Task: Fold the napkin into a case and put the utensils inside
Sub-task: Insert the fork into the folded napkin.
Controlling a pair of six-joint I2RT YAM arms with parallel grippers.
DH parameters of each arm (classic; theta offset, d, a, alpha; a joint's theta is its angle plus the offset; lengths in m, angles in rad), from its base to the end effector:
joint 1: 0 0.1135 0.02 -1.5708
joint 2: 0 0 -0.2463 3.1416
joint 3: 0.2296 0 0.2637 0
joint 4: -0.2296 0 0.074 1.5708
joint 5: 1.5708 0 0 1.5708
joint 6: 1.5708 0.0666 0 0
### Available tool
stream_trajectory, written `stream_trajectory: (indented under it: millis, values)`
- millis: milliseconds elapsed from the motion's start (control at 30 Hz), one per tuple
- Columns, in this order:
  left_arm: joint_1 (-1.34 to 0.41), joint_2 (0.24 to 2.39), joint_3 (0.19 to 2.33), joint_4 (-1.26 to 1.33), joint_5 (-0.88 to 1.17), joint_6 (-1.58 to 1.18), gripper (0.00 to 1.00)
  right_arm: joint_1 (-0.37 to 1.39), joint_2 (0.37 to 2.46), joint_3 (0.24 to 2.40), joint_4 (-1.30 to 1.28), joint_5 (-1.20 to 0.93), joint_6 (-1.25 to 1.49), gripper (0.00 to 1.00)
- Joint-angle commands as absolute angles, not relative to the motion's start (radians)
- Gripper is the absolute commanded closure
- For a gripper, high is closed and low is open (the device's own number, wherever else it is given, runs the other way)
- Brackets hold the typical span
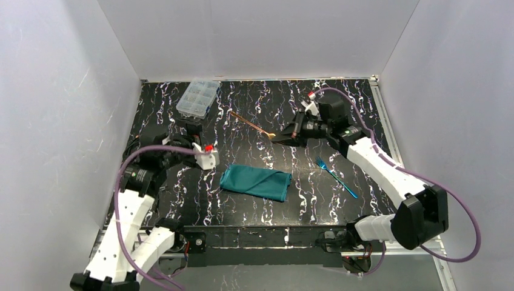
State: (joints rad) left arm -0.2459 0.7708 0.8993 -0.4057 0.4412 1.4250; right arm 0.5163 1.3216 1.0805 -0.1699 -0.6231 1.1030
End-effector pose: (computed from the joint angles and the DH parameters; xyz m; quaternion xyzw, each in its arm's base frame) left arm 0.2059 -0.0810 0.3408 0.6659 0.4246 0.1818 0.5859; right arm 0.2768 0.2018 0.2980 0.0695 0.8108 0.5545 0.1741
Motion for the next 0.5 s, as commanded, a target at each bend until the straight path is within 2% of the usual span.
stream_trajectory:
  millis: [0, 100, 267, 367, 467]
  values:
    - [-0.248, 0.926, 1.013, -0.848, 0.502, 0.967, 0.02, 0.459, 1.259, 1.054, -0.627, -0.693, 0.725, 0.99]
    - [-0.248, 1.02, 1.034, -0.891, 0.561, 0.74, 0.11, 0.44, 1.23, 1.045, -0.823, -0.68, 0.595, 0.99]
    - [-0.248, 1.139, 0.992, -0.813, 0.588, 0.447, 0.28, 0.423, 1.173, 0.997, -0.98, -0.648, 0.517, 0.99]
    - [-0.248, 1.207, 0.978, -0.778, 0.616, 0.352, 0.33, 0.422, 1.153, 0.975, -1.067, -0.581, 0.472, 0.99]
    - [-0.249, 1.259, 0.953, -0.726, 0.653, 0.289, 0.33, 0.421, 1.137, 0.952, -1.1, -0.553, 0.455, 0.99]
